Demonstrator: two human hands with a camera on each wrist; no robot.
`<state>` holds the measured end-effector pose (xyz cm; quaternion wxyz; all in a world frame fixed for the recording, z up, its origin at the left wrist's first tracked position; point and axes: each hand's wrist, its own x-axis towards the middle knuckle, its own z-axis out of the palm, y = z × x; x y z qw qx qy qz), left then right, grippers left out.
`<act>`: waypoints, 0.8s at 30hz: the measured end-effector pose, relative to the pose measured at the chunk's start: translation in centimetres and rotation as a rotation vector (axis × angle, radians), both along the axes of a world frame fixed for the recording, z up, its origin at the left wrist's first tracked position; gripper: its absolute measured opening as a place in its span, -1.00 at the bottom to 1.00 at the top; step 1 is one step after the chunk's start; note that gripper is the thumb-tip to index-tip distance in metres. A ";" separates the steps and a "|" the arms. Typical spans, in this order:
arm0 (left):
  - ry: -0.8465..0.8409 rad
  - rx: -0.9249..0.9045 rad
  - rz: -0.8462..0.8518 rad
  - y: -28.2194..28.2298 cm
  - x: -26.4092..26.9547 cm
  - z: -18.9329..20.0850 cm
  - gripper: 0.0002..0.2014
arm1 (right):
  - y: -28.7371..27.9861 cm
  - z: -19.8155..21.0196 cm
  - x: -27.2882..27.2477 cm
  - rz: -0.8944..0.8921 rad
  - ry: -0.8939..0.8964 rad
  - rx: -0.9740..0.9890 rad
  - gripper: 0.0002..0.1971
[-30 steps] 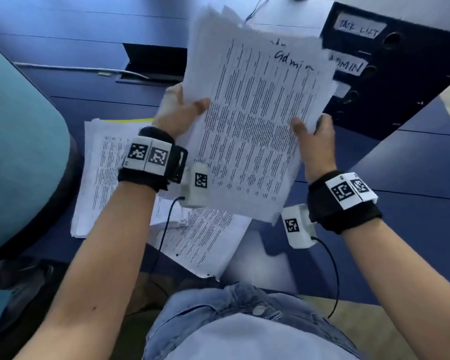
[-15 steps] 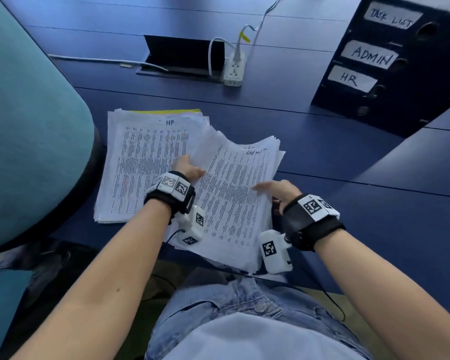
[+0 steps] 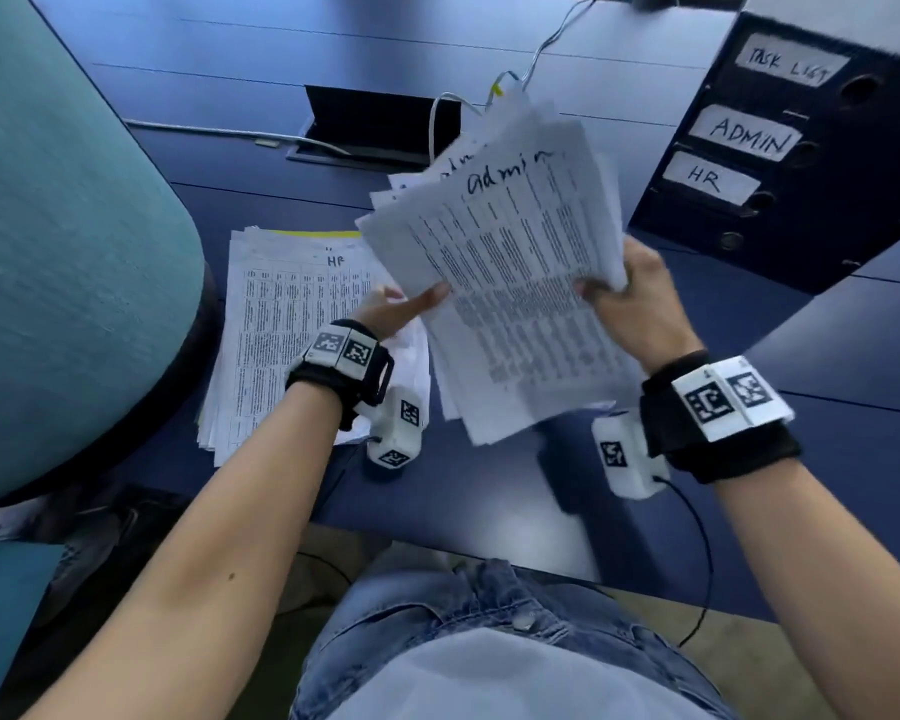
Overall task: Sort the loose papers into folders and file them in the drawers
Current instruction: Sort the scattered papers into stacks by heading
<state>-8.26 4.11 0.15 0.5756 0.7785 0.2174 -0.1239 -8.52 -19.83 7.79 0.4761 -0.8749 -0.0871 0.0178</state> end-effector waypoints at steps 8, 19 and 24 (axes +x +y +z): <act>-0.710 -0.719 0.105 -3.4 2.3 8.3 -0.71 | -2.5 3.2 1.0 -0.132 -0.229 0.495 -0.65; -0.477 -0.366 0.008 -6.4 0.6 4.4 -0.55 | -2.7 -2.9 0.4 -0.352 -0.140 0.721 -0.64; -0.433 -0.180 0.103 -7.0 1.2 4.0 -0.76 | -2.3 -4.0 0.9 -0.401 -0.165 0.578 -0.88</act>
